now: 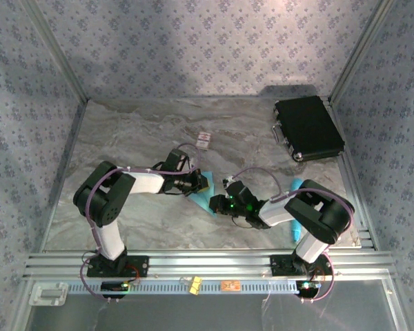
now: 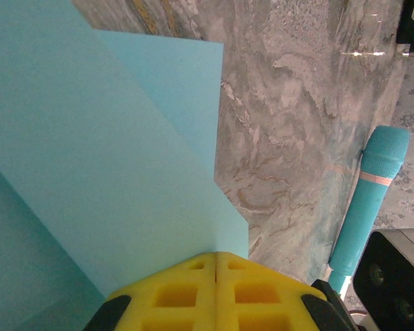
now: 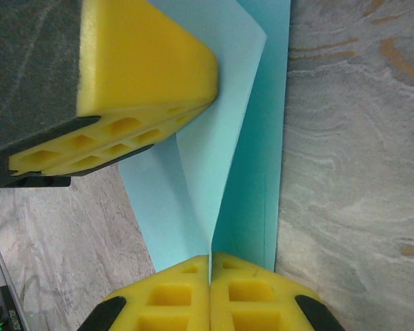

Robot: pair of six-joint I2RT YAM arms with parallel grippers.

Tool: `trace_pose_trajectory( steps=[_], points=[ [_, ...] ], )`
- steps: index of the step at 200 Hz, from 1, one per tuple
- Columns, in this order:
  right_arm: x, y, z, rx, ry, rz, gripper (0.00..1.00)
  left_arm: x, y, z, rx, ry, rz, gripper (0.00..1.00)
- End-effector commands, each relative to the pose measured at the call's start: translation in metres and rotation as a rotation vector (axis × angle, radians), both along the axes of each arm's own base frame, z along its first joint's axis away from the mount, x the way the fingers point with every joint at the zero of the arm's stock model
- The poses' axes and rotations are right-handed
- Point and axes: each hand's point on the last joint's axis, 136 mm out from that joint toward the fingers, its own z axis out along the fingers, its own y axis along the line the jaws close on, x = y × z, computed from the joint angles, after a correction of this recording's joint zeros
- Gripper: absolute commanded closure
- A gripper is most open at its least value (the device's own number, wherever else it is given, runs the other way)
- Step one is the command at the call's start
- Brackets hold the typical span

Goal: Fold a paper plane with a square sheet of paper (pick it up from the middle)
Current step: Fourth fold the wing at the center of the table.

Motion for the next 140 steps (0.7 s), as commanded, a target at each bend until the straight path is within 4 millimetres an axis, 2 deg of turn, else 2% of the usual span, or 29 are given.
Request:
trace_pose_trajectory(
  steps=[1,56,140],
  points=[
    [-0.024,-0.025,-0.048,-0.157,0.14,0.008,0.94,0.001,-0.003,0.001,0.008,-0.019,-0.017,0.94],
    [-0.025,-0.025,-0.05,-0.155,0.162,0.016,0.95,0.0,0.004,-0.011,0.063,0.005,0.001,0.95],
    [-0.026,-0.025,-0.054,-0.165,0.181,0.014,0.95,0.001,0.007,-0.018,0.098,0.016,0.008,0.95]
  ],
)
